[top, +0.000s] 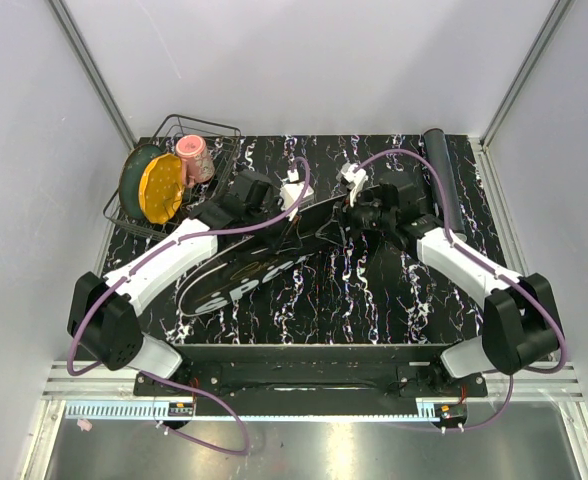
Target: Pack up the badminton gear
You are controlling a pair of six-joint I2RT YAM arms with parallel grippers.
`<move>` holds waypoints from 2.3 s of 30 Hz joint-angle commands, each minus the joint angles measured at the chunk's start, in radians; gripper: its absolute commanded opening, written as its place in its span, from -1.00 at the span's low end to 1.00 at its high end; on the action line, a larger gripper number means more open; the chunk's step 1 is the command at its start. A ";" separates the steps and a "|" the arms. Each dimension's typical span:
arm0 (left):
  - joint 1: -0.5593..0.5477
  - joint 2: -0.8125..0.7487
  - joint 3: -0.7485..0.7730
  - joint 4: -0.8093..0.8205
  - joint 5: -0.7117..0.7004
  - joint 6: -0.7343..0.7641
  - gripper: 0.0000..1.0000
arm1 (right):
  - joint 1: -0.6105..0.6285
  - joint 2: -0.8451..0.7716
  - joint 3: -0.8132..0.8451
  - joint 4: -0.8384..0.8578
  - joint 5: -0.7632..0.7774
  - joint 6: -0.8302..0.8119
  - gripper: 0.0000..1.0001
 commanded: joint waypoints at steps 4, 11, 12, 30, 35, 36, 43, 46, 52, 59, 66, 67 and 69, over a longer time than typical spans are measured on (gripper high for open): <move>0.002 -0.054 0.038 0.103 0.057 -0.002 -0.82 | 0.013 0.011 0.002 0.060 0.011 -0.139 -0.28; 0.000 -0.141 0.054 0.091 -0.087 -0.155 0.01 | 0.013 -0.010 -0.082 0.118 0.070 -0.223 -1.00; 0.002 -0.166 0.059 0.041 -0.132 -0.158 0.09 | 0.013 -0.022 -0.090 0.123 0.070 -0.237 -1.00; 0.053 -0.764 -0.313 -0.216 -0.328 -0.408 0.69 | 0.011 0.013 0.009 0.059 0.048 -0.270 -1.00; 0.011 -0.747 -0.283 -0.259 -0.376 -0.404 0.55 | -0.012 0.040 0.064 0.027 -0.010 -0.263 -1.00; 0.011 -0.743 -0.277 -0.274 -0.376 -0.399 0.56 | -0.018 0.062 0.081 0.010 -0.031 -0.264 -1.00; 0.013 -0.694 -0.251 -0.326 -0.424 -0.393 0.59 | -0.052 0.132 0.186 -0.093 -0.084 -0.297 -1.00; 0.011 -0.684 -0.249 -0.334 -0.440 -0.397 0.48 | -0.073 0.163 0.229 -0.109 -0.107 -0.297 -1.00; 0.011 -0.686 -0.271 -0.297 -0.494 -0.404 -0.14 | -0.085 0.235 0.341 -0.165 -0.133 -0.298 -1.00; 0.011 -0.695 -0.309 -0.196 -0.491 -0.388 -0.77 | -0.082 0.260 0.445 -0.229 0.144 0.054 0.06; 0.011 -0.735 -0.332 -0.158 -0.474 -0.362 -1.00 | -0.052 0.070 0.359 -0.368 0.309 0.377 0.78; 0.011 -0.741 -0.334 -0.153 -0.473 -0.362 -1.00 | -0.046 0.045 0.332 -0.356 0.307 0.422 0.79; 0.013 -0.750 -0.335 -0.130 -0.448 -0.371 -1.00 | 0.014 -0.031 0.283 -0.296 0.272 0.466 0.75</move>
